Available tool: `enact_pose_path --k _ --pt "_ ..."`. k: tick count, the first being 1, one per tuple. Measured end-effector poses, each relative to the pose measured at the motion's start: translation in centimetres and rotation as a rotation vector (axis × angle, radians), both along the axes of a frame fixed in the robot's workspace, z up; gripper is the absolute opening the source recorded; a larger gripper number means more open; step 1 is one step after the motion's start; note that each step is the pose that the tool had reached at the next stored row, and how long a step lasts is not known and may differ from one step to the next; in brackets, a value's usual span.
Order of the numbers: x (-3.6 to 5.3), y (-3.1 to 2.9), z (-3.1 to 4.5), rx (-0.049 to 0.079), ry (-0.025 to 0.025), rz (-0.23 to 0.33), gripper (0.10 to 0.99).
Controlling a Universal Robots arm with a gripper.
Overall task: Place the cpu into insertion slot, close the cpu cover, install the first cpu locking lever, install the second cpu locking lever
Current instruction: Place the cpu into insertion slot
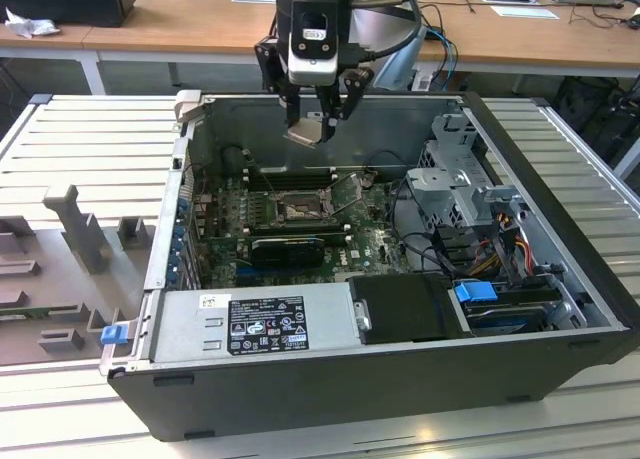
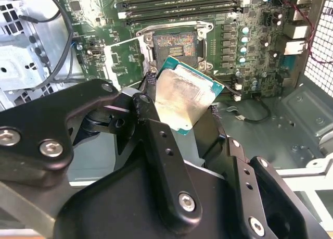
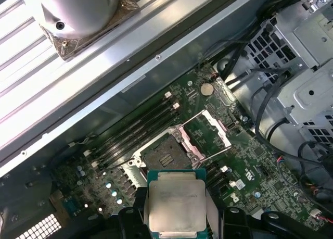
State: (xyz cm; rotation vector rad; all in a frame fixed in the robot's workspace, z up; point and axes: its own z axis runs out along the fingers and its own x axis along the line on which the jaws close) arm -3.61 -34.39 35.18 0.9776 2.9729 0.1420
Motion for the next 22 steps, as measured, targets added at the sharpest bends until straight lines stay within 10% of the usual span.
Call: enact_pose_path --k 22 --pt "0.00 0.00 -0.06 0.000 0.0000 -0.131 0.533"
